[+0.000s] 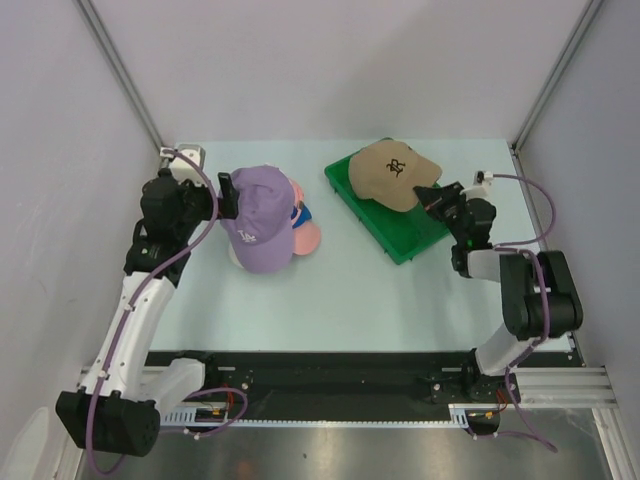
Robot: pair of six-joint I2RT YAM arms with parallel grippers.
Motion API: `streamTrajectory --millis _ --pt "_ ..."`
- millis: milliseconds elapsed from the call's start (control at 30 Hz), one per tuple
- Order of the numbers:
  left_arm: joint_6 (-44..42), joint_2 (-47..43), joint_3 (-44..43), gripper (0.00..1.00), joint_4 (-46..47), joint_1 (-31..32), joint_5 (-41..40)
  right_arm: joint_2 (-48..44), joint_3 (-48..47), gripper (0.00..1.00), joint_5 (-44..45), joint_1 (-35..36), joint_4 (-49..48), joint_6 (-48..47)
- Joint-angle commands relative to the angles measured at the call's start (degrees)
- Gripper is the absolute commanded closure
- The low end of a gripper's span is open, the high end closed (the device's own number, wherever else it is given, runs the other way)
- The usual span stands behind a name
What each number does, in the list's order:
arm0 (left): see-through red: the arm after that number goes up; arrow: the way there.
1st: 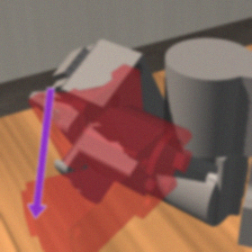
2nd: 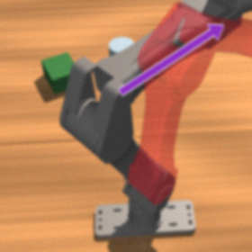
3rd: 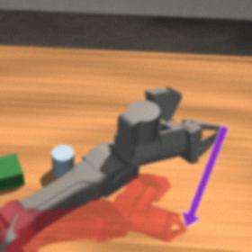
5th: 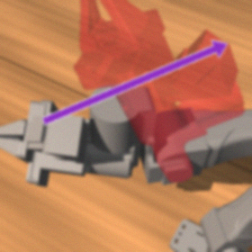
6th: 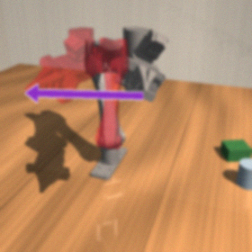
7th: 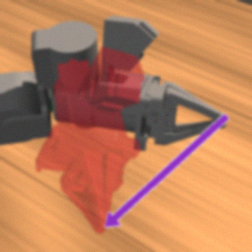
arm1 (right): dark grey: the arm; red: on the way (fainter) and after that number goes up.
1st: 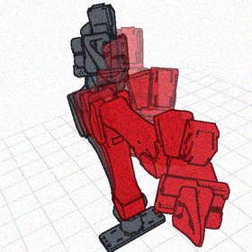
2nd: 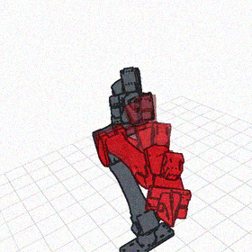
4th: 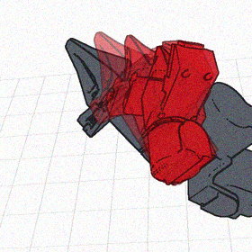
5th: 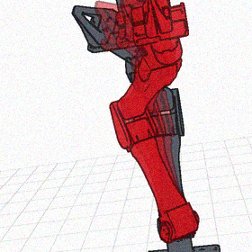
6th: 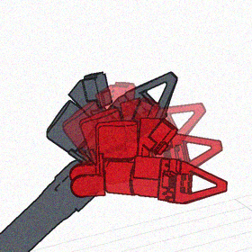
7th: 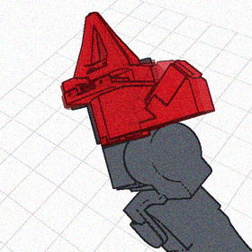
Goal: Stack the hats
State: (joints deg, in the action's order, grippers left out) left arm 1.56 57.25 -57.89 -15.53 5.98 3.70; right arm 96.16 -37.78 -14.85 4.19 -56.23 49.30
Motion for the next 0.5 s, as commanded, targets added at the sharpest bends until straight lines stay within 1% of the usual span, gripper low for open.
streamTrajectory --millis 0,33,100,133,167,233,333,400,433,467 --pt "1.1 -2.8 -0.1 0.00 1.5 -0.4 -2.1 -13.0 0.5 1.00 0.1 0.4 -3.3 3.3" --pt "0.6 -3.1 -0.5 0.00 1.2 -0.4 -3.5 -15.5 0.4 1.00 0.3 0.6 -0.1 3.5" --pt "0.3 -4.2 -1.3 0.00 -0.1 -0.4 -9.6 -22.1 0.0 1.00 0.8 2.7 2.6 3.6" --pt "0.3 -4.8 -1.3 0.00 -0.4 -0.7 -15.7 -24.2 -0.5 1.00 1.6 3.3 6.0 4.0" --pt "0.3 -5.5 -1.2 0.00 -0.5 -1.0 -18.7 -27.5 -1.1 1.00 1.9 5.3 7.0 4.2" --pt "1.1 -7.1 -0.8 0.00 -0.6 -2.5 -22.5 -30.1 -1.9 1.00 3.2 7.2 8.3 5.4" --pt "1.6 -7.9 -0.7 0.00 -0.4 -2.8 -22.9 -32.3 -3.5 1.00 4.6 11.8 7.2 7.7" --pt "1.9 -8.3 -0.6 0.00 0.1 -2.8 -22.0 -32.4 -4.4 1.00 5.8 14.2 5.6 9.1" --pt "2.0 -8.6 -0.4 0.00 0.1 -2.8 -22.0 -31.5 -5.5 1.00 6.9 17.1 3.4 9.2" --pt "2.0 -9.1 -0.2 0.00 0.3 -2.8 -22.2 -30.8 -6.1 1.00 7.4 18.5 2.2 9.6"
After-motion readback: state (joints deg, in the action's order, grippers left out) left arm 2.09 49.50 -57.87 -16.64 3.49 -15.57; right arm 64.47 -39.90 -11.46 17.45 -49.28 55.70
